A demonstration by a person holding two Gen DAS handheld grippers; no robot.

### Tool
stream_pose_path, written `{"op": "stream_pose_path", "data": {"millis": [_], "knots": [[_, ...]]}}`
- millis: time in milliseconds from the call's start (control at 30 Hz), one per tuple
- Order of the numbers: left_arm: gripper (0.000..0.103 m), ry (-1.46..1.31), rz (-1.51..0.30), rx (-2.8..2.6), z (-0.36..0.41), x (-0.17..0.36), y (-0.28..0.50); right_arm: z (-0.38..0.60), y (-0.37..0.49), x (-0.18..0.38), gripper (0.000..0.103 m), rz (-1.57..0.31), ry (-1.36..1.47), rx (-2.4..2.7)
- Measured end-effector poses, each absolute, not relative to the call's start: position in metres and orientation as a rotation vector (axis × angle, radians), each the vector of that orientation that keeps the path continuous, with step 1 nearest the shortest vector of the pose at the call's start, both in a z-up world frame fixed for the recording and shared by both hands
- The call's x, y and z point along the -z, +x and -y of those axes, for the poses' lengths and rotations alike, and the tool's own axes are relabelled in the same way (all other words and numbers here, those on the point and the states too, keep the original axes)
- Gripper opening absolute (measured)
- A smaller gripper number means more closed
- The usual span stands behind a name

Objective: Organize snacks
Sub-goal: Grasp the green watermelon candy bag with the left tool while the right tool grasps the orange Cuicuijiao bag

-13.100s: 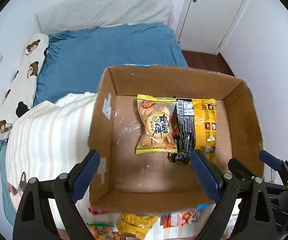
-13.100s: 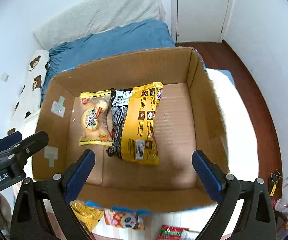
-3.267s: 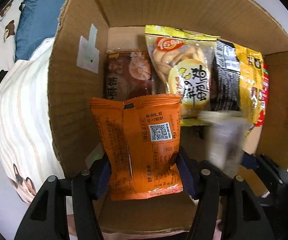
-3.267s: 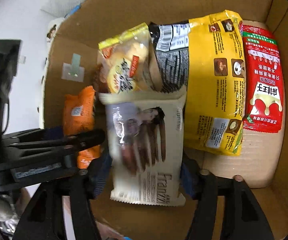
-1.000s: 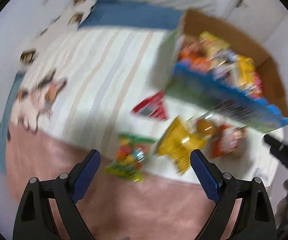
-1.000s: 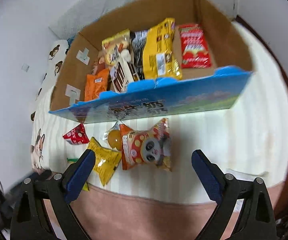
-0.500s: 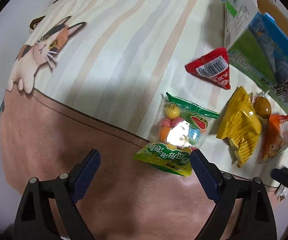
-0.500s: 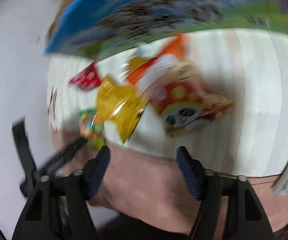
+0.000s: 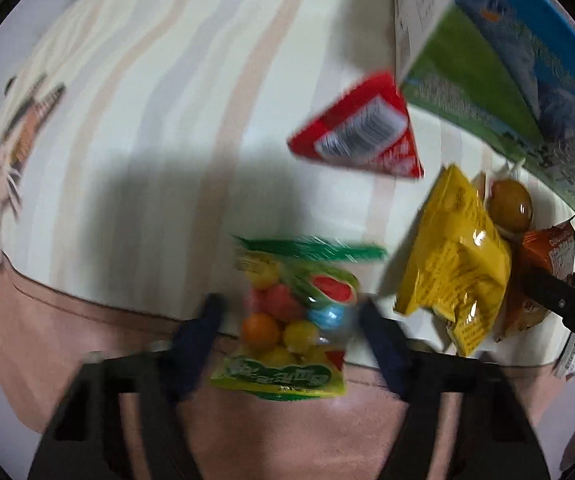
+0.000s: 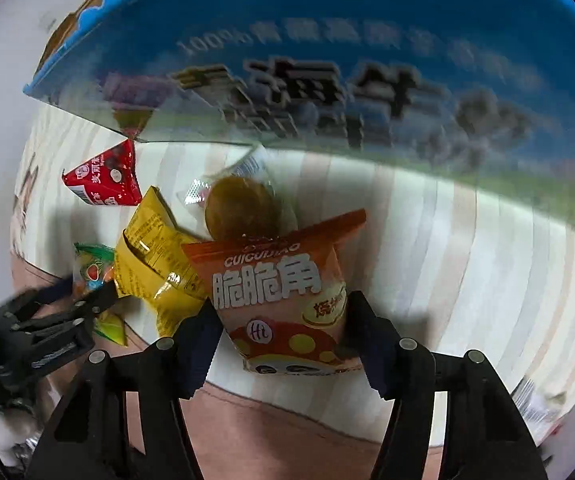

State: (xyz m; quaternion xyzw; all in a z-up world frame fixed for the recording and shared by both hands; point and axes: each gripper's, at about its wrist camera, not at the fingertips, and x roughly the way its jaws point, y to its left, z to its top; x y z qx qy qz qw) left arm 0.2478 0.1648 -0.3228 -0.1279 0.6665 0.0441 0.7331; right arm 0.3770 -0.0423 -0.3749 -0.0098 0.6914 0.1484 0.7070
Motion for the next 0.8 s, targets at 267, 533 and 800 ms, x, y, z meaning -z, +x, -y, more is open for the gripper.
{"op": "stream_pose_path", "data": {"millis": [267,533,800], "knots": [[0.048,-0.314,-1.485,-0.068,-0.151,0.321,0.188,0.079,0.32,0.367,0.056,-1.632,0.065,-0.322],[0.049,-0.195,-1.546,0.008,-0.092,0.346,0.154,0.102,0.247,0.395,0.058,-1.717,0.148,-0.231],[0.049,-0.156,-1.547,0.008,-0.078,0.361,0.164,0.096,0.241,0.418,0.07,-1.73,0.176,-0.196]]}}
